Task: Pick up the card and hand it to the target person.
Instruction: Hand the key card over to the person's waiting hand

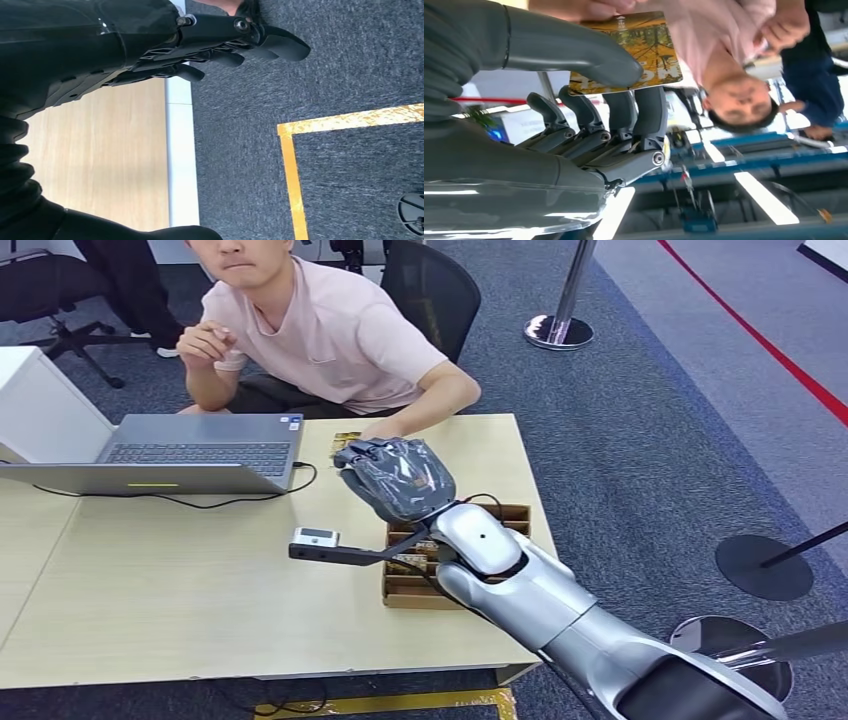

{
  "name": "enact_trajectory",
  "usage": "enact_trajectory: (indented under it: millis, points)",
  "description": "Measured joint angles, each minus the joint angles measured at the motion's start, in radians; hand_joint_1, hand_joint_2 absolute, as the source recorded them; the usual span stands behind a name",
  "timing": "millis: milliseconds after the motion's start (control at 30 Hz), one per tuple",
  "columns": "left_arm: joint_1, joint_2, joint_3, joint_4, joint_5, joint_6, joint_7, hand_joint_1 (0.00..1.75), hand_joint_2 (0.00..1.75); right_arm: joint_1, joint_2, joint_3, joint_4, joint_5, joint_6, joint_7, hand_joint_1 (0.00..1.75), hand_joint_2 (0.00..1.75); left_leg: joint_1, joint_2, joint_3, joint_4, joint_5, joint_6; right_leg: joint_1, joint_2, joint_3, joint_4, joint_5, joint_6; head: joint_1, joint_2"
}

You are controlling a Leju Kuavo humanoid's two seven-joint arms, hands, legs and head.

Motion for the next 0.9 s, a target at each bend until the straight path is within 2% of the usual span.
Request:
enact_trajectory:
  millis: [100, 200, 333, 400, 533, 900]
  points:
    - [-0.001, 0.0, -0.001, 0.0, -0.005, 0.0, 0.0, 0.0, 1.75, -0.05, 0.037, 0.006, 0.108, 0.028, -0.088, -0.016, 1.43, 1.75, 0.001, 0.0, 0.001, 0.0, 0.0, 0.0, 0.001, 0.0, 0.0, 0.0, 0.0, 0.0, 0.0, 0.0]
    - [-0.002, 0.0, -0.003, 0.0, -0.014, -0.004, -0.001, 0.0, 1.75, -0.095, 0.076, 0.01, 0.232, 0.049, -0.13, -0.021, 1.43, 1.75, 0.001, 0.0, 0.0, 0.0, 0.001, -0.001, 0.001, 0.0, 0.0, 0.0, 0.0, -0.001, 0.0, 0.0]
    - [-0.002, 0.0, -0.006, 0.0, -0.019, -0.017, -0.013, 0.0, 1.75, -0.132, 0.109, 0.014, 0.36, 0.07, -0.142, -0.009, 0.0, 1.75, 0.001, 0.0, 0.0, 0.0, 0.001, -0.001, 0.001, 0.0, 0.0, 0.0, 0.001, -0.001, 0.0, 0.0]
    - [-0.002, 0.0, -0.009, 0.0, -0.023, -0.021, -0.018, 0.0, 1.75, -0.144, 0.121, 0.016, 0.406, 0.075, -0.147, -0.006, 0.0, 1.75, 0.001, 0.0, 0.0, 0.0, 0.001, -0.001, 0.001, 0.0, 0.0, 0.0, 0.001, -0.001, 0.0, 0.0]
    - [-0.002, 0.0, -0.01, 0.0, -0.024, -0.013, -0.021, 0.0, 0.0, -0.159, 0.136, 0.018, 0.474, 0.076, -0.156, -0.004, 0.0, 1.75, 0.001, 0.0, 0.0, 0.0, 0.001, -0.002, 0.001, 0.0, 0.0, 0.0, 0.001, -0.001, 0.0, 0.0]
    - [-0.002, 0.002, -0.01, 0.0, -0.024, -0.016, -0.013, 0.0, 0.0, -0.182, 0.143, 0.017, 0.543, 0.082, -0.162, 0.007, 0.0, 1.75, 0.001, 0.0, 0.0, 0.0, 0.001, -0.002, 0.001, 0.0, 0.0, 0.0, 0.001, -0.001, 0.0, 0.0]
